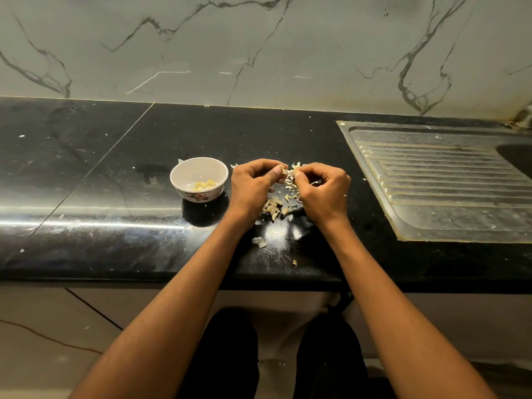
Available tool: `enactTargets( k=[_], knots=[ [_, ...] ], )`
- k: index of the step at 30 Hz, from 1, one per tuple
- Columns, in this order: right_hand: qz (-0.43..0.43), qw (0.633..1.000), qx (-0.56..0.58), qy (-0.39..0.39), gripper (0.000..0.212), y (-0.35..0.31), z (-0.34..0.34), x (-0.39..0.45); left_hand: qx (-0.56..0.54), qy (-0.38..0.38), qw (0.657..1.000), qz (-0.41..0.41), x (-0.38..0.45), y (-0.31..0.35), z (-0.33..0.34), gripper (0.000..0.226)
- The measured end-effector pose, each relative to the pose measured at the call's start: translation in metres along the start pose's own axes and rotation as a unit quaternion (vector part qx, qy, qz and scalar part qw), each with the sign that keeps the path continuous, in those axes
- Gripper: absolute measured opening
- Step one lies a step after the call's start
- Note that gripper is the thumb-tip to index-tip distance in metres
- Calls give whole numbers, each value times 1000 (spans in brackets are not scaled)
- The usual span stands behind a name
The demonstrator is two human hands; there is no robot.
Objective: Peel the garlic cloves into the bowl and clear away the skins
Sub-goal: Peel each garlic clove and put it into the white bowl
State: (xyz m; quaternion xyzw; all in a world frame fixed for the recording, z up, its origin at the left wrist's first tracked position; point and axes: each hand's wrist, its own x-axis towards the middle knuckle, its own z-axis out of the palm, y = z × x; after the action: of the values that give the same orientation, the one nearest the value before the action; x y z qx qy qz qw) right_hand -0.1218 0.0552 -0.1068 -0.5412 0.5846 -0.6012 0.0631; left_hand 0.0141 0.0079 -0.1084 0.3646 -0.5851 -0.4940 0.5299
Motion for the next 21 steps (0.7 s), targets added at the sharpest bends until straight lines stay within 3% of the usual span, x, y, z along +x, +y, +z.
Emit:
enactTargets(
  k=[5,12,16,21],
  knots=[
    [0,998,-53,26,20,1,1,0,-1,8,1000,-3,1,-2,0,8],
    [12,994,-105,13,7,6,-1,3,5,-6,1000,-4,1,-2,-2,12],
    [29,997,-64,8,12,4,-2,4,9,-6,1000,-4,0,-2,-1,11],
    [50,996,53,-52,12,-3,-1,3,-13,-6,1000,-13,1,-2,-1,9]
  ],
)
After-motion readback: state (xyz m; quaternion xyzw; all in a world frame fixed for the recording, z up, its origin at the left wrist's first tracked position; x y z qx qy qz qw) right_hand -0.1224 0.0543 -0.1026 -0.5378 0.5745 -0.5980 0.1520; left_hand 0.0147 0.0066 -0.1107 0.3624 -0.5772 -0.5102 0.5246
